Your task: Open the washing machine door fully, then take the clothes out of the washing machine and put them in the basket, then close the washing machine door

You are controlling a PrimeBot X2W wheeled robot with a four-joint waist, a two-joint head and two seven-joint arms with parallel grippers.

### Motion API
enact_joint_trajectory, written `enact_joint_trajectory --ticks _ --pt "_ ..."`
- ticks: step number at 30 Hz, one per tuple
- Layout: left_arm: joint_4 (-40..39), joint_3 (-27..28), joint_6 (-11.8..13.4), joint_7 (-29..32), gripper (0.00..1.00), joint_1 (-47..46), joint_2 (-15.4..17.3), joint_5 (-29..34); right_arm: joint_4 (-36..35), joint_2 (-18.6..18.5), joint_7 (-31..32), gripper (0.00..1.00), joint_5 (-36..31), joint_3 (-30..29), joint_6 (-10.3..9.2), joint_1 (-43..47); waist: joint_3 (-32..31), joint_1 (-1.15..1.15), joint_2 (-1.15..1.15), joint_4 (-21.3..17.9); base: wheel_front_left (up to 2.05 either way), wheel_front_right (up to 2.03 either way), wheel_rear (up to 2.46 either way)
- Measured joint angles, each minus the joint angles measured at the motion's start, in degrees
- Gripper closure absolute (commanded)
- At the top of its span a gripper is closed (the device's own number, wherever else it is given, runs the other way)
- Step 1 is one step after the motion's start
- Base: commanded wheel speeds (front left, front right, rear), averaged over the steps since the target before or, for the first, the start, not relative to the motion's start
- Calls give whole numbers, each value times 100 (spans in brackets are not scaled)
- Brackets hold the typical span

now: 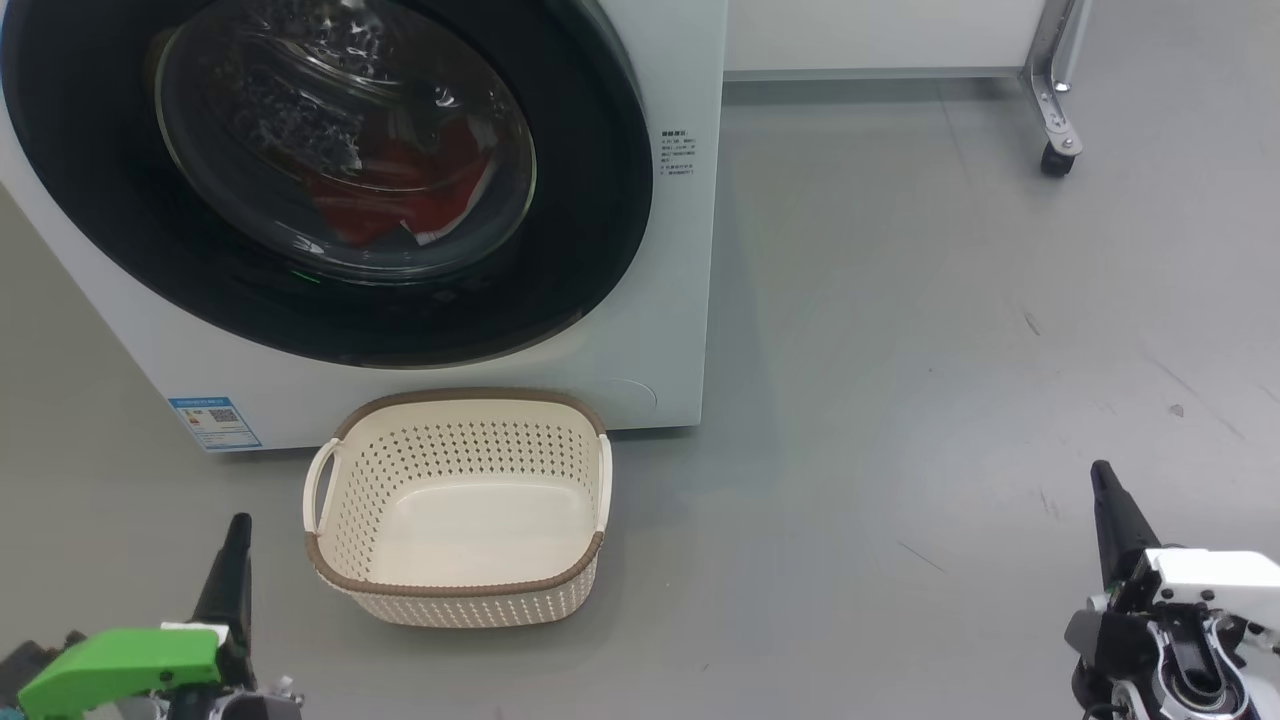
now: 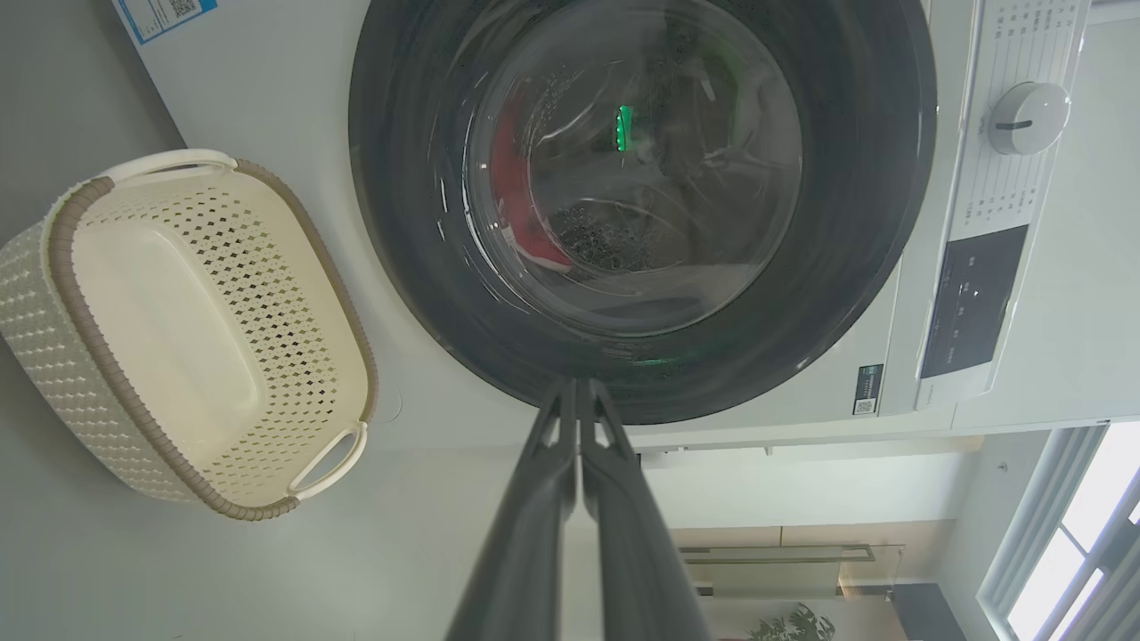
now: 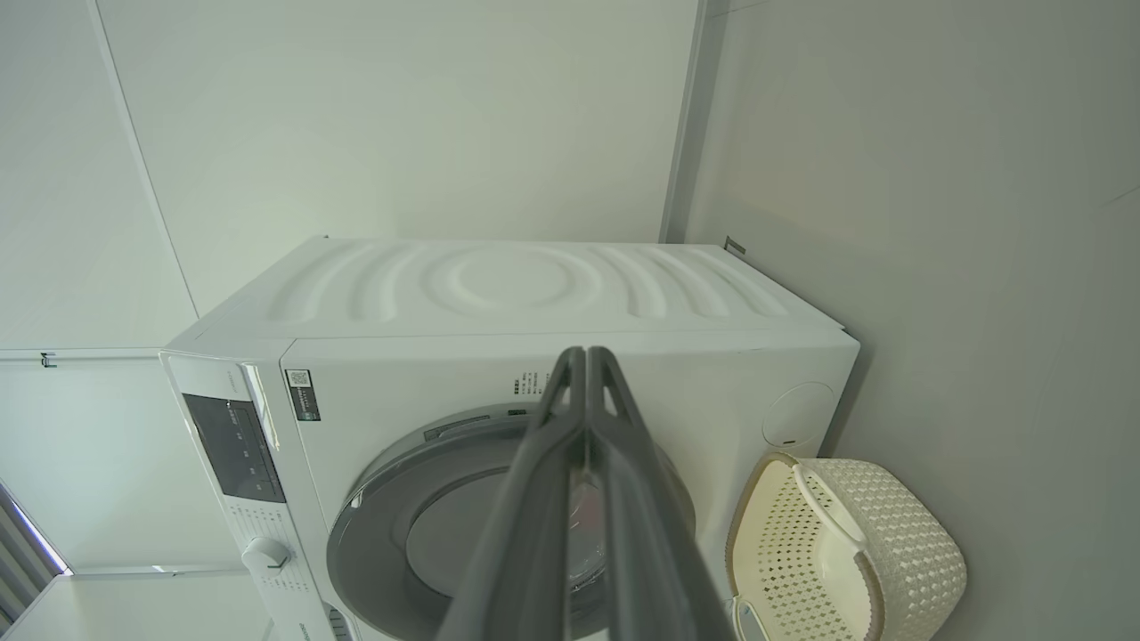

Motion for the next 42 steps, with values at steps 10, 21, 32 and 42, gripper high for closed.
enact_joint_trajectory --ticks 10,21,32,42 --pt "333 -101 8 -19 0 327 -244 -4 330 232 -19 0 -12 55 -5 385 6 0 0 0 0 0 0" --pt "187 -98 8 -163 0 325 -247 94 164 234 -198 0 -271 82 -5 381 11 0 0 15 0 0 0" --pt "-11 -85 8 -298 0 320 -277 327 -65 237 -371 0 -595 124 -4 362 9 0 0 30 0 0 0" --pt "-227 -68 8 -447 0 308 -299 686 -357 242 -516 0 -1076 121 -4 323 -4 0 0 47 0 0 0"
